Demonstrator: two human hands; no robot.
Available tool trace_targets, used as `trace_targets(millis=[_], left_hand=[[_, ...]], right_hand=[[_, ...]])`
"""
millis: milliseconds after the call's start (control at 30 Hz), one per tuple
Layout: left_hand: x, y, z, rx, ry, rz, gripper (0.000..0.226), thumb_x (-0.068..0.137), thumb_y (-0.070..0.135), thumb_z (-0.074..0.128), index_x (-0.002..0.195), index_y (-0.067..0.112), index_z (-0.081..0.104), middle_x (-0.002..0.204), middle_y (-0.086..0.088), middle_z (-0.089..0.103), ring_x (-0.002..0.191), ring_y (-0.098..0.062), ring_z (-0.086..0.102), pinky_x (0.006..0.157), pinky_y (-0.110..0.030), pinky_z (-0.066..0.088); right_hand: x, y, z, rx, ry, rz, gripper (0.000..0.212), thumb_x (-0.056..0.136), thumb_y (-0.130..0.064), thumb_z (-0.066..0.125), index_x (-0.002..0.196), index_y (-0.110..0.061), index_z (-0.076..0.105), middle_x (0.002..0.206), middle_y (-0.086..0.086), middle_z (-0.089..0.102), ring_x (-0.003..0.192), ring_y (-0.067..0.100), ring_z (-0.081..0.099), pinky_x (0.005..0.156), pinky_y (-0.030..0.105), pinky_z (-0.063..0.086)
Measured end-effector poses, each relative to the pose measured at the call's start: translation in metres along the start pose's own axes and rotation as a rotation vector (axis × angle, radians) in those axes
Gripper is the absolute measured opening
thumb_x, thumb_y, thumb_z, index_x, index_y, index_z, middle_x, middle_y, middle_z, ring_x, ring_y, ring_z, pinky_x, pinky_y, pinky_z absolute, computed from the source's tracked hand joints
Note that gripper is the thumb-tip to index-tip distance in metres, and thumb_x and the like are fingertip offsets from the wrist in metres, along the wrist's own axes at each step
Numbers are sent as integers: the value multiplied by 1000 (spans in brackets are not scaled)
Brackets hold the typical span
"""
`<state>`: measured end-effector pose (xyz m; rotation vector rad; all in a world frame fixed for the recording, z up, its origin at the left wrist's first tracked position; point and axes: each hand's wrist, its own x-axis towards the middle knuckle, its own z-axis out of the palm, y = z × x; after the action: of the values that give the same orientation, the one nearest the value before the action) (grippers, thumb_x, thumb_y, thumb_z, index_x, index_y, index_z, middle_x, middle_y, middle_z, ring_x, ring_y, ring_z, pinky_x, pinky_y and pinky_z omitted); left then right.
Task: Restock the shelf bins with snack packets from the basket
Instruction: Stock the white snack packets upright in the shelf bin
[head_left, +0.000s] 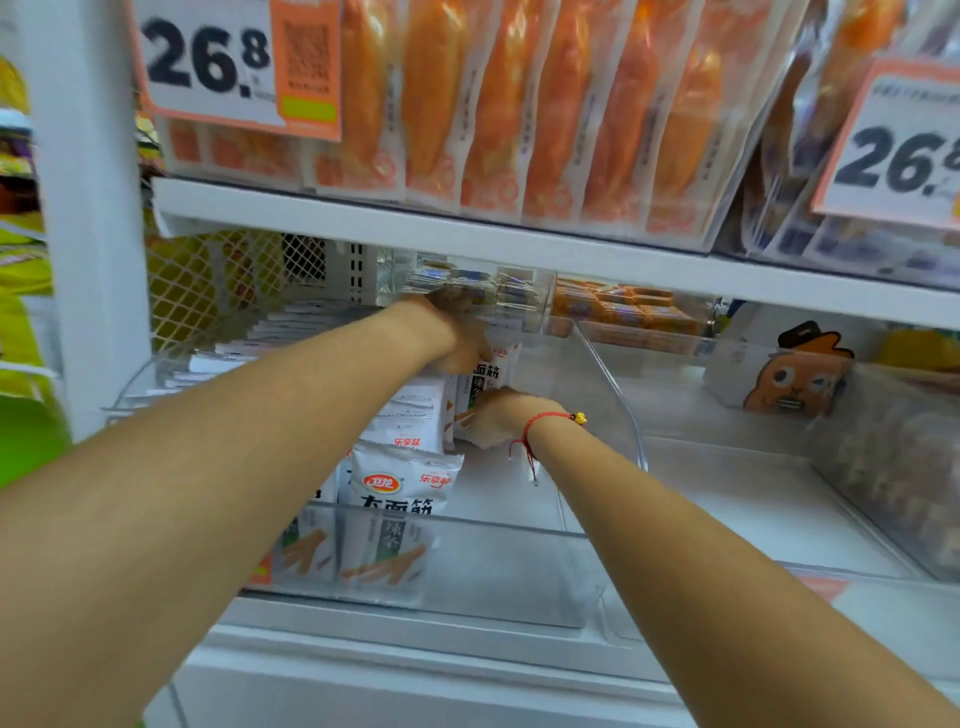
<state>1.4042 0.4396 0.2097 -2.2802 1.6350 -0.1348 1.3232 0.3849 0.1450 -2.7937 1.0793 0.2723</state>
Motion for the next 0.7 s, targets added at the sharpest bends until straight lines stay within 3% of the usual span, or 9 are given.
trace_targets(millis=[67, 133, 267, 367, 467, 700], left_hand=[[-20, 6, -4, -30, 62, 29, 55, 97, 8, 27, 146, 33, 33, 155, -3, 25, 140, -26, 30, 111, -38, 33], [-35, 1, -4, -83, 125, 33, 50, 97, 12, 30, 141, 33, 42, 151, -4, 34, 135, -27, 37, 108, -37, 37], [-77, 7, -10, -224, 246, -13, 37, 93, 24, 37, 121, 38, 57, 128, -5, 56, 107, -28, 56, 88, -35, 49], [-113, 22, -16, -329, 406, -59, 37, 95, 28, 42, 129, 33, 55, 124, -2, 62, 109, -27, 58, 82, -31, 46], [-154, 45, -22, -378, 580, -65, 32, 96, 35, 44, 124, 32, 58, 114, 8, 65, 107, -19, 58, 78, -30, 45], [-226, 104, -2, -645, 631, -141, 23, 94, 34, 49, 112, 34, 63, 93, 11, 63, 97, -18, 61, 68, -27, 38]], right_hand=[[-16, 2, -5, -61, -64, -42, 57, 90, -14, 46, 145, -11, 33, 150, 11, 35, 132, 32, 39, 108, 43, 35], [-34, 5, -8, -55, -56, -79, 59, 90, -17, 45, 147, -16, 30, 152, 9, 32, 136, 31, 35, 111, 46, 33], [-81, 11, -15, 15, 77, -210, 46, 91, -20, 51, 136, -16, 45, 134, 10, 49, 119, 31, 49, 99, 42, 44], [-125, 18, -19, 5, 258, -304, 38, 89, -20, 55, 127, -23, 57, 127, 6, 58, 114, 30, 55, 92, 42, 49], [-173, 27, -19, 97, 443, -367, 28, 88, -21, 55, 113, -26, 66, 111, 0, 68, 99, 25, 62, 82, 40, 53], [-245, 59, 19, 410, 397, -325, 13, 90, -24, 59, 97, -26, 70, 83, -4, 67, 79, 15, 65, 77, 34, 54]])
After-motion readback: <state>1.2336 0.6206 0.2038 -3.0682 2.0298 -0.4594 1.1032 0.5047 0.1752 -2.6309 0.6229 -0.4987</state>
